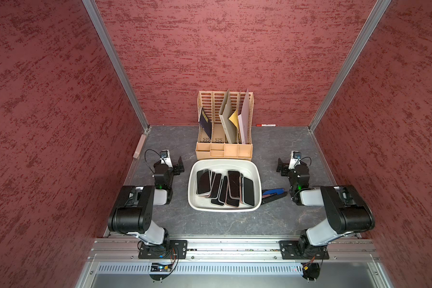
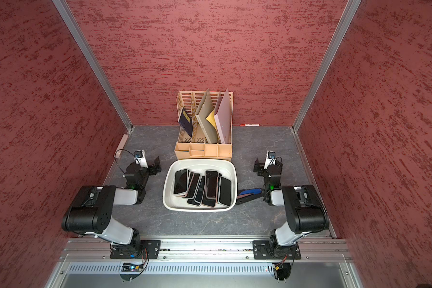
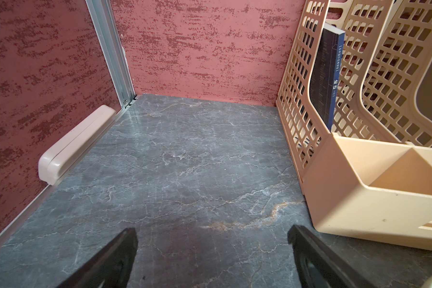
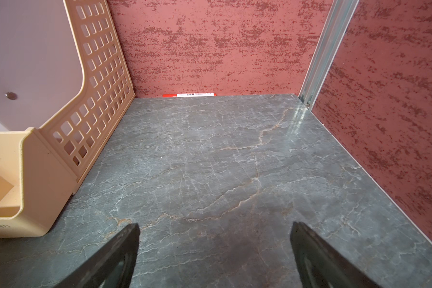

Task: Take the phone out of the storage box
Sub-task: Pick up the phone from the storage box.

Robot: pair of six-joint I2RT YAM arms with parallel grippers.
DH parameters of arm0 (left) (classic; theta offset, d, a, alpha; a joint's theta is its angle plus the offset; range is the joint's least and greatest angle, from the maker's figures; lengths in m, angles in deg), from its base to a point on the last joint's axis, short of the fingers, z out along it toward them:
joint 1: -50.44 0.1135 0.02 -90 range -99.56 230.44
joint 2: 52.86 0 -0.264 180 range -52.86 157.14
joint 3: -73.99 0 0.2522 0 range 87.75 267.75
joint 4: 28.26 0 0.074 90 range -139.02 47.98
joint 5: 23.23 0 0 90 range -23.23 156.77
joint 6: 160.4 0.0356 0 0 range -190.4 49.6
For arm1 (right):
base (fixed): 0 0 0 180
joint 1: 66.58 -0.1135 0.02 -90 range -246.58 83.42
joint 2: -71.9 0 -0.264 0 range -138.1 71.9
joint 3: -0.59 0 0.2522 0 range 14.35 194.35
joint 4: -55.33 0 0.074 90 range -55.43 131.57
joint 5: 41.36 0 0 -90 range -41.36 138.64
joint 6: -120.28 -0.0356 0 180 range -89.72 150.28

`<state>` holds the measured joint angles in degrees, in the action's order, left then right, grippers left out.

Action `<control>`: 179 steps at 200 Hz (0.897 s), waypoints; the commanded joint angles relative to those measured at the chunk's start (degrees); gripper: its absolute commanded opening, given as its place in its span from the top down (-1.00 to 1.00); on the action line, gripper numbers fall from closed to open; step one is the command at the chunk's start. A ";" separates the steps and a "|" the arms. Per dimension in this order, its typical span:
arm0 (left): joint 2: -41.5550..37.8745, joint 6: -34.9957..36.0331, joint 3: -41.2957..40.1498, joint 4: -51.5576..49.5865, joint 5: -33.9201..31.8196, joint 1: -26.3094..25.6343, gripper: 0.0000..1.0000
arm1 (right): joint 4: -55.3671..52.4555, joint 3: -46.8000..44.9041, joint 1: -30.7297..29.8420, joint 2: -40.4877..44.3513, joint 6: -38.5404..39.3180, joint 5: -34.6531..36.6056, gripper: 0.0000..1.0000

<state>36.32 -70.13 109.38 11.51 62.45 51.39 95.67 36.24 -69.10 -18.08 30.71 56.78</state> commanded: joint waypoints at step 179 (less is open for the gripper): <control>-25.30 -19.23 28.40 -77.35 -2.04 -0.09 -0.99 | -58.50 28.36 -0.25 12.60 -16.12 5.55 -0.97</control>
<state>11.12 -82.69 131.15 -43.17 57.10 51.39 65.64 51.34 -69.14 -5.05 22.99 64.96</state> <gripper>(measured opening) 0.997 0.986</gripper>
